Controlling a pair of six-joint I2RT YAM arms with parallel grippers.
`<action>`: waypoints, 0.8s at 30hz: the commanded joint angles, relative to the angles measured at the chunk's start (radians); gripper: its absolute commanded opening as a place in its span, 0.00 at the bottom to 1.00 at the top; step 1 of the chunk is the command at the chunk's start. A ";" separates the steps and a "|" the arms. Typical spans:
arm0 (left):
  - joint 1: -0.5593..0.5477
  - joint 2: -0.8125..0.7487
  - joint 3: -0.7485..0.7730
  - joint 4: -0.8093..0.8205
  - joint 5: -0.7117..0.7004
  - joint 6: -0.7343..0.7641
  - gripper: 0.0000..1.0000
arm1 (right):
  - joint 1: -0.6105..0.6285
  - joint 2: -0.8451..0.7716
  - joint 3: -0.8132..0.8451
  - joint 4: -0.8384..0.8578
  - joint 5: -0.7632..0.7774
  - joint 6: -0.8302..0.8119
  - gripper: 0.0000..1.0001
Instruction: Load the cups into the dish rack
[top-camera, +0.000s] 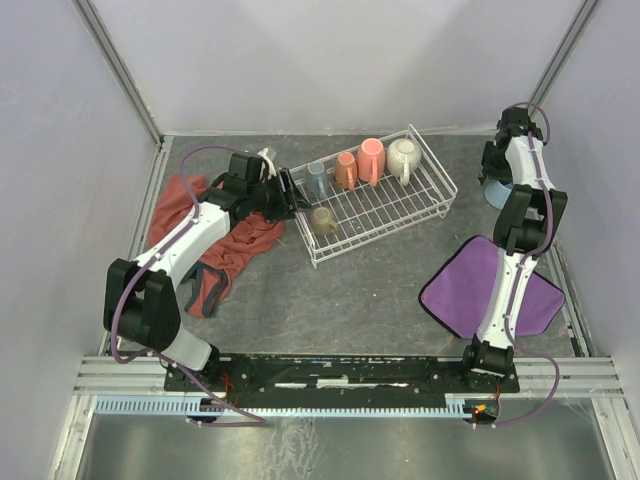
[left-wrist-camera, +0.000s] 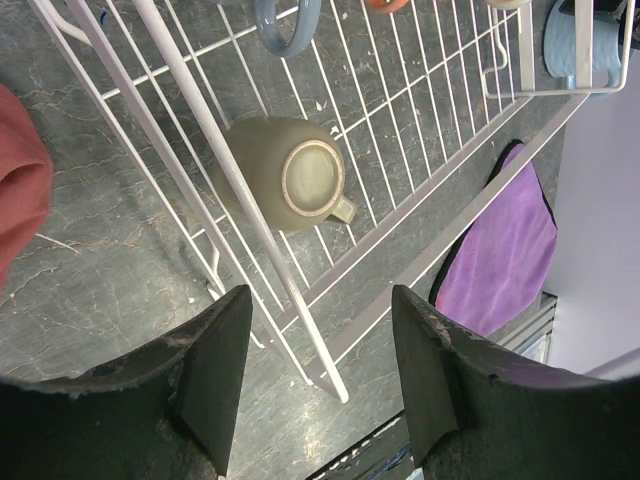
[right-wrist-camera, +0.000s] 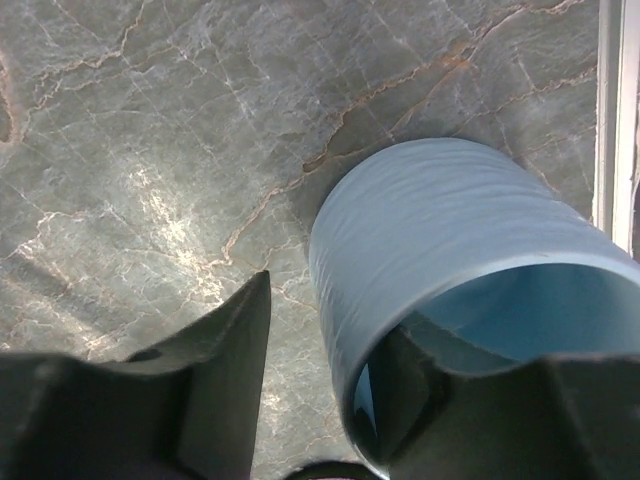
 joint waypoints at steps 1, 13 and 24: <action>0.005 -0.002 0.050 0.018 0.010 0.019 0.65 | -0.005 0.009 0.005 0.033 0.010 0.011 0.39; 0.005 -0.014 0.033 0.108 0.115 0.030 0.66 | -0.018 -0.077 -0.003 0.035 -0.024 0.103 0.01; 0.006 -0.064 -0.045 0.460 0.401 -0.057 0.73 | -0.027 -0.301 -0.065 0.056 -0.252 0.322 0.01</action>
